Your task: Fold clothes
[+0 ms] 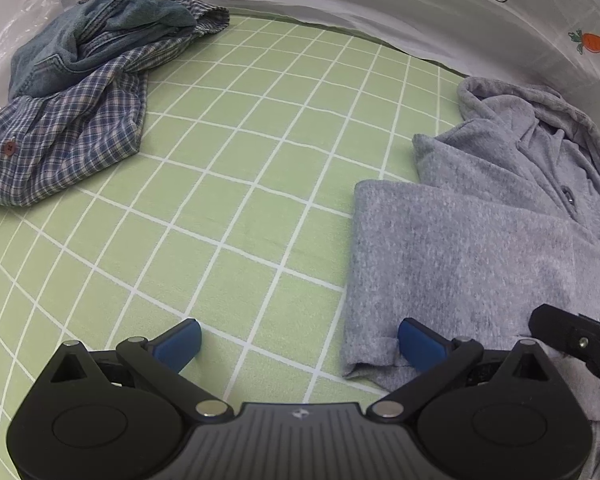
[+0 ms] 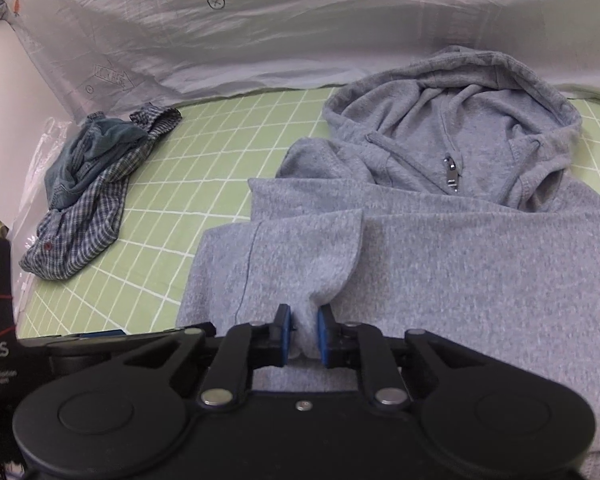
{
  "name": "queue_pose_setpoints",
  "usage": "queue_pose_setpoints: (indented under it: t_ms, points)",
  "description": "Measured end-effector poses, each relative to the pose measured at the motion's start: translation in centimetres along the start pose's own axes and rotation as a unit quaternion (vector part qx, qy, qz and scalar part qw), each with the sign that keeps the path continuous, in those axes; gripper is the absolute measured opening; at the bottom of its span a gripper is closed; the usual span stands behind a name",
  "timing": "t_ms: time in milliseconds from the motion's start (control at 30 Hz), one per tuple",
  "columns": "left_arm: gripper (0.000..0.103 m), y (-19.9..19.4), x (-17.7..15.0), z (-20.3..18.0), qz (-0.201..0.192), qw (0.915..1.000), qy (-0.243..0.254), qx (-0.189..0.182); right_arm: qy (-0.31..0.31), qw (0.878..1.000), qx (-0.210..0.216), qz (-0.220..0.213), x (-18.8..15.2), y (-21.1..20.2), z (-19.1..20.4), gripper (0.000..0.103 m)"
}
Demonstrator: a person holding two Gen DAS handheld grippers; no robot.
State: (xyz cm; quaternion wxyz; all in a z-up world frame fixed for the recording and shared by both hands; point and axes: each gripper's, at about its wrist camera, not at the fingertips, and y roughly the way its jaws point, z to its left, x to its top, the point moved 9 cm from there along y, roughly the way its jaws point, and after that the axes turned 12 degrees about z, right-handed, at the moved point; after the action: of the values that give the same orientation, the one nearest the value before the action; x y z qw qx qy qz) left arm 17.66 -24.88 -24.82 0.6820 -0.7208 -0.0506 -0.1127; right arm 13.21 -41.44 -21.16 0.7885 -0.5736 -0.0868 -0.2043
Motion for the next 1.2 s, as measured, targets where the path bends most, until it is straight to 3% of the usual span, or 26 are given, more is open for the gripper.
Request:
queue_pose_setpoints:
  t_ms: [267,367,467,700,800,1033,1200]
  points:
    - [0.103,-4.5,1.5,-3.2,-0.066,0.9971,0.028,-0.024,-0.034,0.997,-0.032,-0.067,0.0,-5.5,-1.4,0.014]
    - [0.103,-5.5,1.8,-5.3,-0.082,0.9944,0.062,-0.025,0.006,0.995,-0.033,-0.090,0.1,-7.8,-3.8,0.014]
    - [0.103,-5.9,1.7,-7.2,-0.086,0.9920,0.090,-0.024,0.041,0.992,-0.061,-0.104,-0.6,-9.6,-7.1,0.014]
    - [0.103,-3.9,0.0,-9.7,-0.052,0.9900,0.130,-0.015,0.140,0.978,-0.115,-0.100,-3.9,-11.2,-14.8,0.015]
    - [0.103,-2.9,-0.9,-9.9,-0.033,0.9889,0.145,-0.004,0.157,0.975,-0.135,-0.082,-5.1,-10.4,-16.3,0.016]
    - [0.103,-1.3,-1.7,-9.1,-0.005,0.9917,0.128,-0.013,0.130,0.974,-0.183,-0.040,-6.2,-7.9,-16.7,0.030]
    - [0.103,-0.3,-2.2,-8.7,0.012,0.9944,0.100,-0.033,0.138,0.972,-0.189,-0.030,-6.7,-7.4,-17.4,0.044]
